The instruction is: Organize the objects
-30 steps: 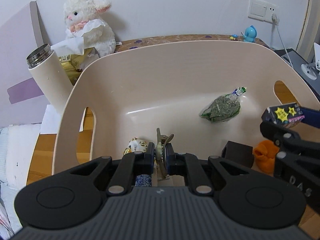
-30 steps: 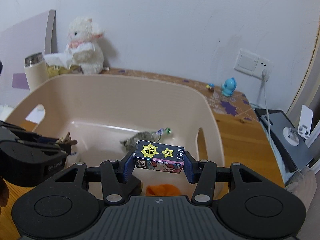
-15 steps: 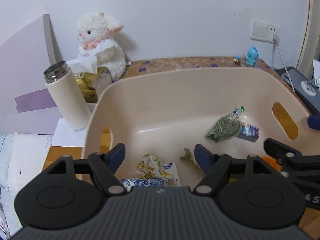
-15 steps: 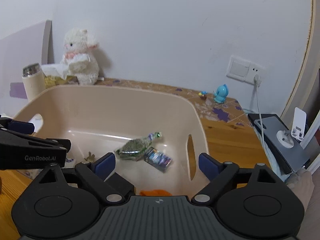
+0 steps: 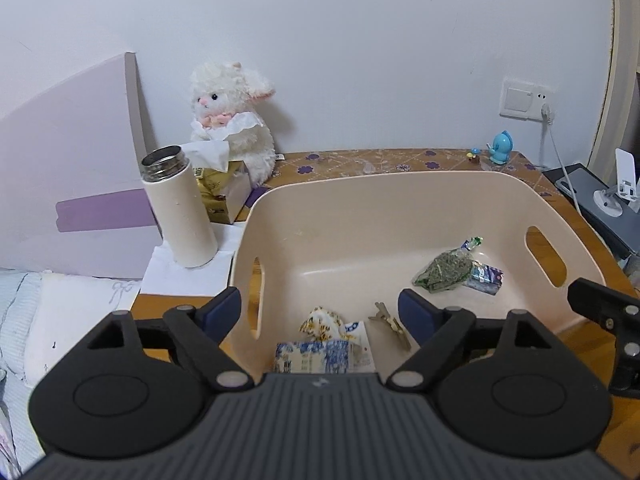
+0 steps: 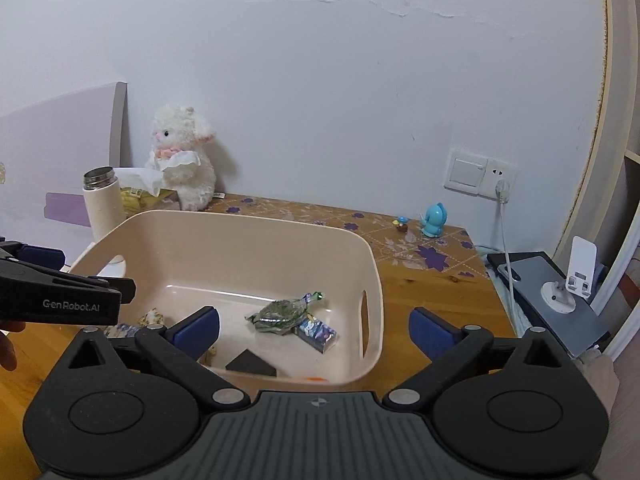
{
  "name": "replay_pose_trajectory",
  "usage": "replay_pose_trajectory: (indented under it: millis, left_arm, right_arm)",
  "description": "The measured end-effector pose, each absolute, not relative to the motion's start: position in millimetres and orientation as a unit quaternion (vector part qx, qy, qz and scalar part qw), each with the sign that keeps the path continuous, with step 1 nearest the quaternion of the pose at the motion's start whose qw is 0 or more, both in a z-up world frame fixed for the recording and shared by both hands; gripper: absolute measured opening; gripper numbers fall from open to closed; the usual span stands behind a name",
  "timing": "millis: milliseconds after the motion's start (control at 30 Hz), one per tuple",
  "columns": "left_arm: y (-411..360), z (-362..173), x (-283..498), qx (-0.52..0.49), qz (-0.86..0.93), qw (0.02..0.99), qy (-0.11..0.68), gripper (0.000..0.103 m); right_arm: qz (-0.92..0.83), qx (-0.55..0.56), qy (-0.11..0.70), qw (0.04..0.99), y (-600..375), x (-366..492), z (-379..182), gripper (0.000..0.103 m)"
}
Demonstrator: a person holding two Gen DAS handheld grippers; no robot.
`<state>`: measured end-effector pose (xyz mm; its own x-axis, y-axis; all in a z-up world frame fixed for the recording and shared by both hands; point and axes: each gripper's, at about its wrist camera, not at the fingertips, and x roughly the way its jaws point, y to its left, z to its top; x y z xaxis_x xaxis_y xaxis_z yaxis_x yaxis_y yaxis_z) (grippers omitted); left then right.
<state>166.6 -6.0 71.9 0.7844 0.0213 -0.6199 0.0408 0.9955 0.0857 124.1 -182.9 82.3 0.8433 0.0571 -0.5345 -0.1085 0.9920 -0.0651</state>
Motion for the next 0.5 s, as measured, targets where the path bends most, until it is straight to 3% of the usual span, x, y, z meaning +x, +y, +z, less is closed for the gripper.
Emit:
replay_pose_trajectory:
  millis: [500]
  left_arm:
    - [-7,74,110,0.025,-0.028,0.946,0.322,0.087]
  right_arm:
    - [0.052,-0.032,0.288,0.956,-188,71,75,0.103]
